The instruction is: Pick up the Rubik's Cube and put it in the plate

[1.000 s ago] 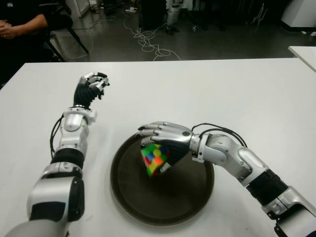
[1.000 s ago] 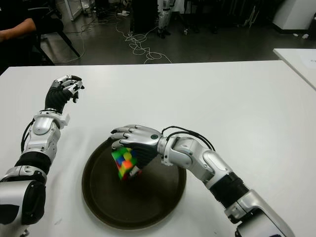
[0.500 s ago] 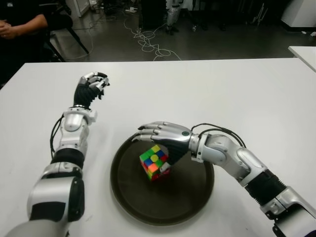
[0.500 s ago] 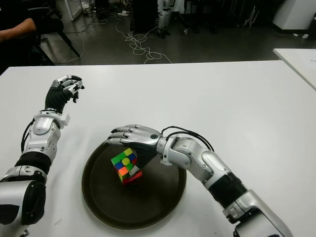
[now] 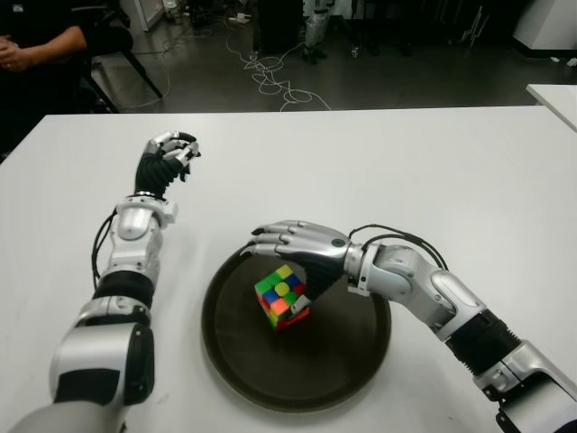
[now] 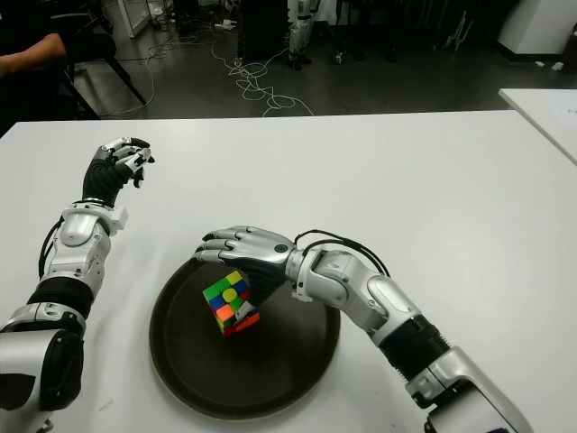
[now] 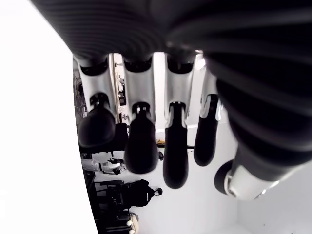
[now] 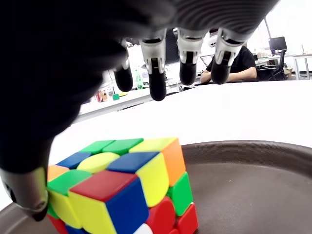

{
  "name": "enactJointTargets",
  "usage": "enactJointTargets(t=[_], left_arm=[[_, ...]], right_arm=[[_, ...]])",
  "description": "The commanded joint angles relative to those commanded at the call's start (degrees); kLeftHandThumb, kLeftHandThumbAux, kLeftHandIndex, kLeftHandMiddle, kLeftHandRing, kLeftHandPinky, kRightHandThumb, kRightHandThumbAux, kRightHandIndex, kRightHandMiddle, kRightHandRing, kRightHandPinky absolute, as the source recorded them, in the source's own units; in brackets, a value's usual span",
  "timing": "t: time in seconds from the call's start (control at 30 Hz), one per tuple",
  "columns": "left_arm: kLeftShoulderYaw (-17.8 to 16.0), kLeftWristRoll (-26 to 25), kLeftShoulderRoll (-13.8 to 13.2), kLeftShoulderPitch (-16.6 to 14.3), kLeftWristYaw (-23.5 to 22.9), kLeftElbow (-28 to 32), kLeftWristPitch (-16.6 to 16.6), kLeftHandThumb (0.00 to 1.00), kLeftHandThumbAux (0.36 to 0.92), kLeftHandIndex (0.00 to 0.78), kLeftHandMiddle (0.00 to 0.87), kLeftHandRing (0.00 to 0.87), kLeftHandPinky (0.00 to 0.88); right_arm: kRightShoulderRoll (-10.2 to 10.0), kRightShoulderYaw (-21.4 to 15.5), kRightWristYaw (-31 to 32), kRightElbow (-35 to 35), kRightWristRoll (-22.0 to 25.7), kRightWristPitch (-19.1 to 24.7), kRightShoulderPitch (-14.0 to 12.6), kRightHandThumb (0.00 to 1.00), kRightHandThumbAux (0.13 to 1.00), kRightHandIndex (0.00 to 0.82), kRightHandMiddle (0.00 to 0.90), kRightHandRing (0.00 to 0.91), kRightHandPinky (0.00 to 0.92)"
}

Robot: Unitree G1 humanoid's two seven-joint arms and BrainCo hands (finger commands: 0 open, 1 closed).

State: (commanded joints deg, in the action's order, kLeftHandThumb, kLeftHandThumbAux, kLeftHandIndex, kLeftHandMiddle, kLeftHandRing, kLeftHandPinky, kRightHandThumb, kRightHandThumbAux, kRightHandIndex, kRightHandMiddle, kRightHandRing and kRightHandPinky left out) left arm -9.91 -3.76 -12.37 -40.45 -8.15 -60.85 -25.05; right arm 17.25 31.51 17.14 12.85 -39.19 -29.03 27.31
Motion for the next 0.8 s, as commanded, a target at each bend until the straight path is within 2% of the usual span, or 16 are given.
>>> enactJointTargets(t=[0.17, 0.37, 0.5, 0.7, 0.8], left_arm=[[-0.1, -0.2, 0.1, -0.2, -0.5, -0.4, -0.5, 0.837, 0.666, 0.413, 0.548, 0.702, 0.752], [-0.2, -0.2, 0.1, -0.5, -0.5, -0.9, -0.4, 0.838, 0.665, 0.414, 0.549, 0.701, 0.752], [-0.1, 0.1, 0.1, -0.6, 0.0, -1.2, -0.4, 0.838, 0.665, 0.416, 0.554, 0.707, 0.752], [0.1, 0.7, -0.1, -1.0, 0.8, -2.0, -0.5, 0.839, 0.664, 0.421, 0.564, 0.716, 0.729], [0.0, 0.6, -0.1, -1.0, 0.8, -2.4, -0.3, 0.84, 0.663, 0.423, 0.568, 0.72, 0.738]], right_arm=[[-0.1, -0.4, -0.6, 1.0, -0.1, -0.1, 0.5, 0.0, 0.618, 0.0, 0.0, 0.0, 0.0], [0.9, -3.1, 0.3, 2.8, 2.5, -0.4, 3.8, 0.0, 0.614, 0.0, 0.0, 0.0, 0.0], [1.6, -6.8, 0.9, 3.9, 5.3, 1.1, 8.4, 0.0, 0.612, 0.0, 0.0, 0.0, 0.0], [1.6, -9.9, -2.0, 6.8, 7.2, 0.5, 11.2, 0.0, 0.593, 0.0, 0.0, 0.0, 0.0], [1.7, -13.4, -4.8, 10.4, 10.2, -0.6, 15.4, 0.0, 0.588, 0.0, 0.0, 0.0, 0.0]])
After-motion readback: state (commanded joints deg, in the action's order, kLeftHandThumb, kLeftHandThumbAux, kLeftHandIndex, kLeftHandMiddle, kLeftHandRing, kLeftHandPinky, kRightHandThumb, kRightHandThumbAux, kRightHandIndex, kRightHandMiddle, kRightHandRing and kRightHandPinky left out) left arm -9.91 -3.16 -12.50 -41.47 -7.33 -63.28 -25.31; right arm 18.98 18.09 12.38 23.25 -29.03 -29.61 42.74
